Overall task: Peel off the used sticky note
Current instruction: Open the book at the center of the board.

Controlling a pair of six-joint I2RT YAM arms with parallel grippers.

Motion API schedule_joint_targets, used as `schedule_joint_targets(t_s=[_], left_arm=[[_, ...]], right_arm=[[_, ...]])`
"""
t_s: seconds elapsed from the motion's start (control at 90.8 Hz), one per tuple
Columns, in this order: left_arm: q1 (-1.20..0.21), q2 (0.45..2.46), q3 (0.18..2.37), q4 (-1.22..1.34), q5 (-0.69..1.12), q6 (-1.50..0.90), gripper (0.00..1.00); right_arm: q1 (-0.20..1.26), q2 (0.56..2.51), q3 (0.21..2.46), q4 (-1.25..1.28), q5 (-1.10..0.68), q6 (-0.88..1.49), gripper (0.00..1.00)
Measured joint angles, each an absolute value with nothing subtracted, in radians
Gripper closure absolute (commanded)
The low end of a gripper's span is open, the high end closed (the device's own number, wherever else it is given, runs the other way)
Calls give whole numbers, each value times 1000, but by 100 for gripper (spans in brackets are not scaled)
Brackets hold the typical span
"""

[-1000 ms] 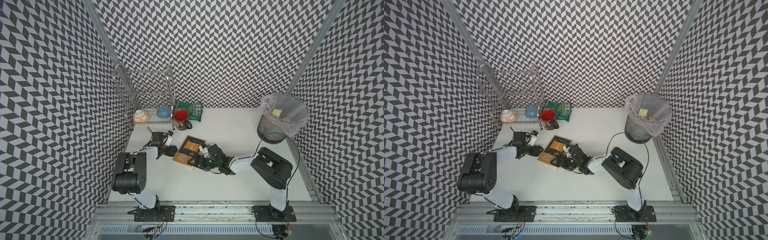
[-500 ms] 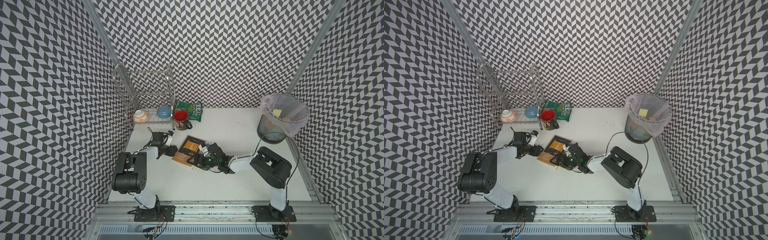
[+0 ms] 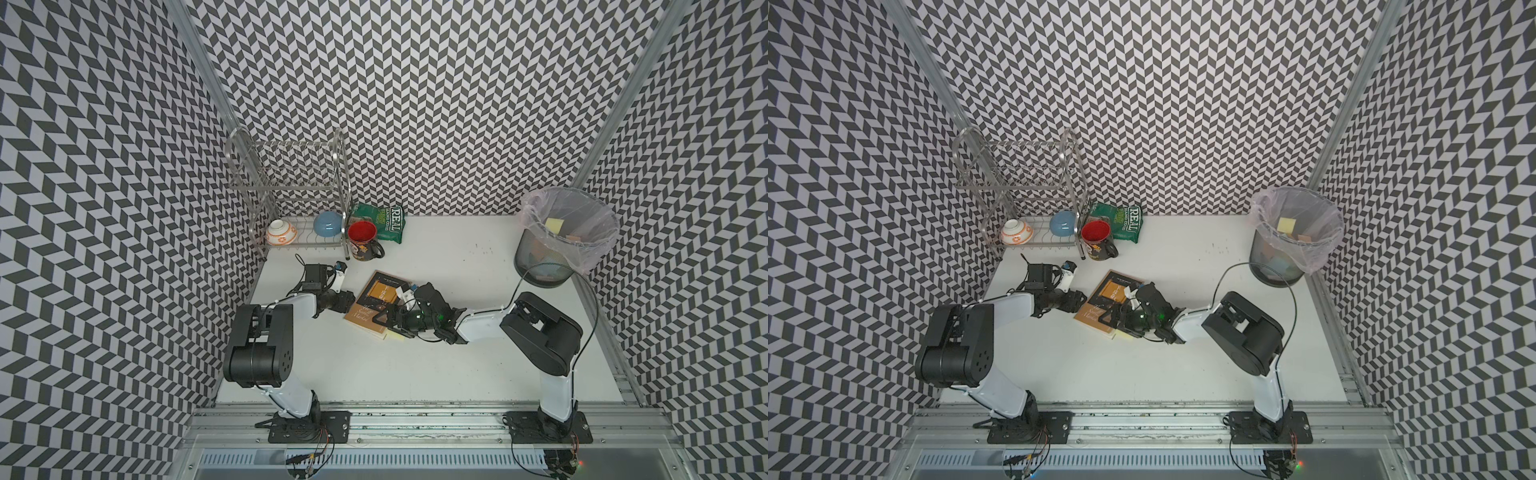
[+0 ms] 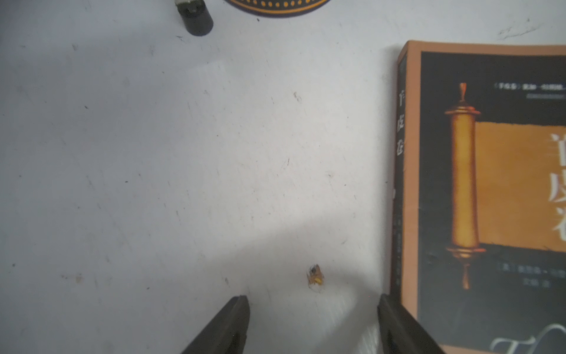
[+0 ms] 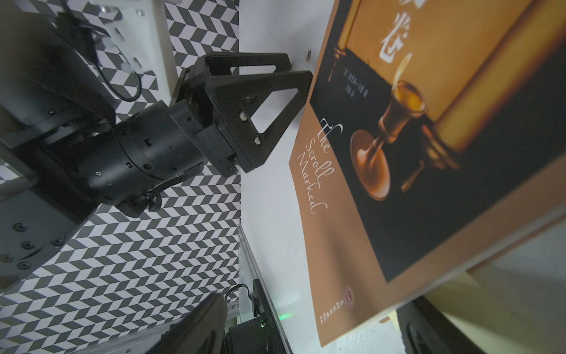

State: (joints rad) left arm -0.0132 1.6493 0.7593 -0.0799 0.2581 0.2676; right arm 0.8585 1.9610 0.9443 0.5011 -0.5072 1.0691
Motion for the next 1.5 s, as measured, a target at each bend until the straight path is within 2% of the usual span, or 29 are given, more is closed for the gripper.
schedule_joint_targets(t_s=[0.308,0.463,0.738,0.958,1.179,1.333,1.498], left_arm=[[-13,1649,757,-78,260,268,30],[-13,1649,756,-72,262,268,31],[-14,1644,751,-69,268,272,30],[-18,1525,727,-154,259,325,17],[-109,1260,730,-326,310,500,1],[-270,1111,646,-370,316,591,0],[-402,1060,524,-369,261,608,0]], right_arm=[[845,1988,954,524,-517,1085,27],[841,2000,959,528,-513,1108,43],[828,2004,957,562,-510,1145,84],[828,2004,950,582,-517,1166,99],[828,2004,949,591,-519,1169,100],[828,2004,949,603,-524,1177,100],[827,2004,949,609,-530,1190,100]])
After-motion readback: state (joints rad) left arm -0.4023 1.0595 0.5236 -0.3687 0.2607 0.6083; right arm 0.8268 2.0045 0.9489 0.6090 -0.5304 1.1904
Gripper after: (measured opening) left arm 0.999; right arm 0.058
